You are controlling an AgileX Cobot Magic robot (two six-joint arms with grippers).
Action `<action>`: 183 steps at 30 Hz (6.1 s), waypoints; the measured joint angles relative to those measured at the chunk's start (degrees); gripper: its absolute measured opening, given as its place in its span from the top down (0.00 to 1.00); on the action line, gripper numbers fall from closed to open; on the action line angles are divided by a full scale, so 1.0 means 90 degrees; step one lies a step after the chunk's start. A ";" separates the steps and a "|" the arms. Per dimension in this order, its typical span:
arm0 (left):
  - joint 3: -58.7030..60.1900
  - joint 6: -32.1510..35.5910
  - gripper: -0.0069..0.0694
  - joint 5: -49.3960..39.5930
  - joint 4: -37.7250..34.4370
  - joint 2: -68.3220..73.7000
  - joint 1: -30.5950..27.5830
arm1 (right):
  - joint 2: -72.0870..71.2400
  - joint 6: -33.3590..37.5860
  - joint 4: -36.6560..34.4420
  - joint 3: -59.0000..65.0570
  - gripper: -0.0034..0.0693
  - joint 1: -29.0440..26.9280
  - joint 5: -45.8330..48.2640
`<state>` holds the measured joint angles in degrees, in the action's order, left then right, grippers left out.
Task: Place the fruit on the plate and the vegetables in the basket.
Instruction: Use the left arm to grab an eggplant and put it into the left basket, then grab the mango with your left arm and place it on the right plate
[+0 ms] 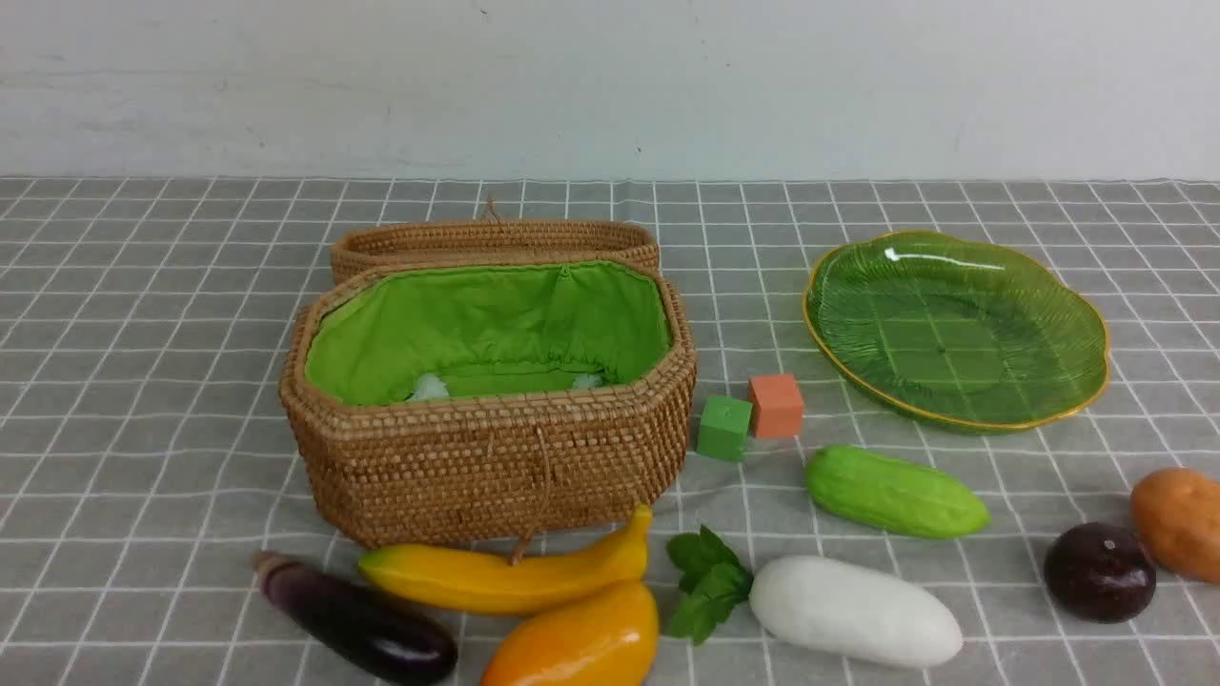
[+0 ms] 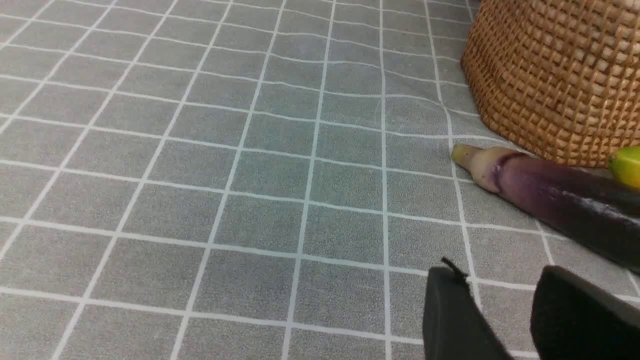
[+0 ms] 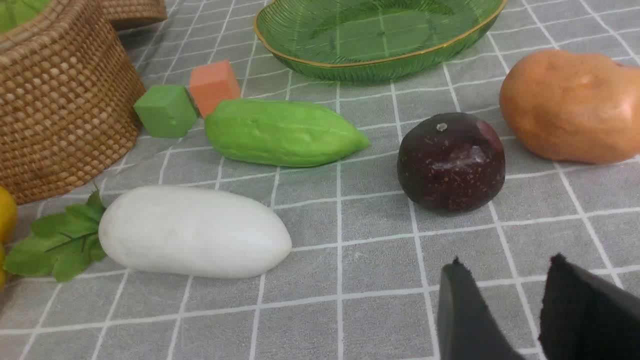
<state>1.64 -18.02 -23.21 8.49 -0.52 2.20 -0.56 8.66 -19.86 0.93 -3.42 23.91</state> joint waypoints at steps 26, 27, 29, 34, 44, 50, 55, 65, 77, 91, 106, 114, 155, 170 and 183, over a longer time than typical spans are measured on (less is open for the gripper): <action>0.0000 0.0000 0.60 0.0000 0.0000 0.0000 0.0000 | 0.0000 0.0000 0.0000 0.0000 0.62 0.0000 0.0000; 0.0000 0.0000 0.60 0.0000 0.0000 0.0000 0.0000 | 0.0000 0.0000 0.0000 0.0000 0.62 0.0000 0.0000; 0.0000 0.0000 0.60 0.0000 0.0000 0.0000 0.0000 | 0.0000 0.0000 0.0000 0.0000 0.62 0.0000 0.0000; 0.0005 -0.0021 0.60 0.0264 -0.0078 0.0000 0.0000 | 0.0000 0.0000 0.0000 0.0000 0.62 0.0000 0.0000; 0.0019 -0.1175 0.60 0.3934 -0.1232 0.0000 0.0000 | 0.0000 0.0000 0.0000 0.0000 0.62 0.0000 0.0000; -0.0780 -0.1664 0.60 0.4305 -0.0943 0.0000 0.0000 | 0.0000 0.0000 0.0000 0.0000 0.62 0.0000 0.0000; -0.3160 -0.2050 0.60 0.2305 -0.0058 0.0272 0.0000 | 0.0000 0.0000 0.0000 0.0000 0.62 0.0000 0.0000; -0.5508 -0.2104 0.60 -0.1710 0.0926 0.2850 0.0289 | 0.0000 0.0000 0.0000 0.0000 0.62 0.0000 0.0000; -0.5429 -0.2992 0.60 -0.2744 -0.0484 0.5369 0.0627 | 0.0000 0.0000 0.0000 0.0000 0.62 0.0000 0.0000; -0.5568 -0.2189 0.40 -0.2004 -0.2149 0.9145 0.0628 | 0.0000 0.0000 0.0000 0.0000 0.62 0.0000 0.0000; -0.5574 -0.2149 0.31 -0.0936 -0.2502 1.0550 0.0628 | 0.0000 0.0000 0.0000 0.0000 0.62 0.0000 0.0000; -0.5575 -0.1820 0.52 -0.1058 -0.2505 1.0432 0.0628 | 0.0000 0.0000 0.0000 0.0000 0.62 0.0000 0.0000; -0.9205 -0.0727 0.12 -0.1963 -0.4364 1.0488 0.0628 | 0.0000 0.0000 0.0000 0.0000 0.62 0.0000 0.0000; -0.7784 0.3920 0.18 -0.4174 -0.3346 0.8964 0.3124 | 0.0000 0.0000 0.0000 0.0000 0.62 0.0000 0.0000; -0.7441 0.2135 0.16 -0.2612 -0.0794 1.0812 0.4866 | 0.0000 0.0000 0.0000 0.0000 0.62 0.0000 0.0006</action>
<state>-65.33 1.19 -46.72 1.34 96.79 46.00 -0.56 8.66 -19.86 0.93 -3.42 23.96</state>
